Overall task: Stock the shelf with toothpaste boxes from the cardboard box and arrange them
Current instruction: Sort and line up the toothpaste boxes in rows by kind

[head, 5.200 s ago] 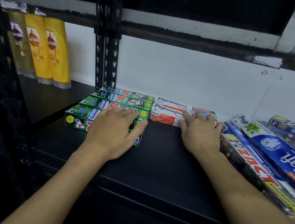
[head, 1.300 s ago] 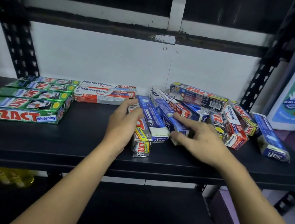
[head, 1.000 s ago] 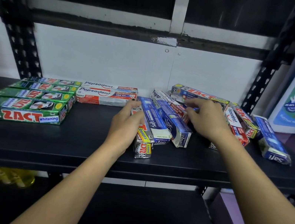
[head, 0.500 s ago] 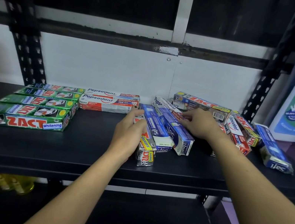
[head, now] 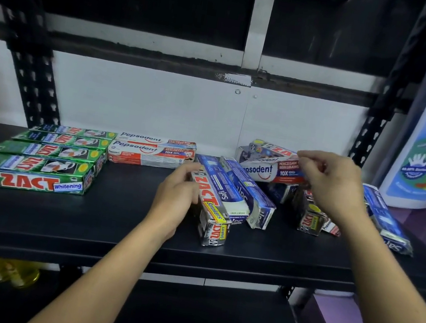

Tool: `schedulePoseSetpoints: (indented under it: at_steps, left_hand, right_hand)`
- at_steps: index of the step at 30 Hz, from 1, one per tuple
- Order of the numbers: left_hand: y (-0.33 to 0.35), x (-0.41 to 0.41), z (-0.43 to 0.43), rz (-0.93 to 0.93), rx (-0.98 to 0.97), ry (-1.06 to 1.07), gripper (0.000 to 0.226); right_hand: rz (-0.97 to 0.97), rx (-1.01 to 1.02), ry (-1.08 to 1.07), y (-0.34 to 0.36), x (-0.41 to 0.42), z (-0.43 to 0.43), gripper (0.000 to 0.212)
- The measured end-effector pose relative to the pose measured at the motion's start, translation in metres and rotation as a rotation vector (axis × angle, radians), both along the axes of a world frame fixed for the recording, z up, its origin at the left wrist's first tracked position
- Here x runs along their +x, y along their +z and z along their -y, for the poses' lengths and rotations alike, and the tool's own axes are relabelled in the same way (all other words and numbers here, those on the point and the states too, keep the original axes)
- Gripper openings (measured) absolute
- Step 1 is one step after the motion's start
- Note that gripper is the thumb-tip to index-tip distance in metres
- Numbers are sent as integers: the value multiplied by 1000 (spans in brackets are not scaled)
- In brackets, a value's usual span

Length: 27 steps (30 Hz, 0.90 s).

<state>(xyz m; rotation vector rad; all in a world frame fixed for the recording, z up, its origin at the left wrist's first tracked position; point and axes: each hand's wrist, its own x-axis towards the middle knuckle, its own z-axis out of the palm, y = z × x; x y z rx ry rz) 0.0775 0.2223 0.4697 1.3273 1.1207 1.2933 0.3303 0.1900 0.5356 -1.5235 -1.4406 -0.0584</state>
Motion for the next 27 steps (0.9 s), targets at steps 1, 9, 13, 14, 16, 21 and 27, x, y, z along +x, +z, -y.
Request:
schedulePoseSetpoints:
  at_steps: [1, 9, 13, 14, 16, 21, 27]
  left_hand:
    - [-2, 0, -2, -28, 12, -18, 58]
    - [-7, 9, -6, -251, 138, -160, 64]
    - [-1, 16, 2, -364, 216, -186, 59]
    - [0, 16, 3, -367, 234, -161, 58]
    - [3, 11, 6, -311, 228, -45, 65]
    - [5, -34, 28, -202, 367, 290, 85]
    - [3, -115, 51, -495, 544, 421, 83]
  right_hand:
    - [-14, 33, -9, 1, 3, 5, 23]
    - [-313, 158, 111, 4, 8, 32, 19]
    - [-464, 149, 249, 4, -12, 38, 15]
    - [-503, 141, 292, 3, -20, 39, 14]
    - [-576, 112, 377, 0, -37, 41, 15]
    - [-796, 17, 594, -10, -77, 40, 17]
    - [-821, -166, 696, -27, -124, 33, 18]
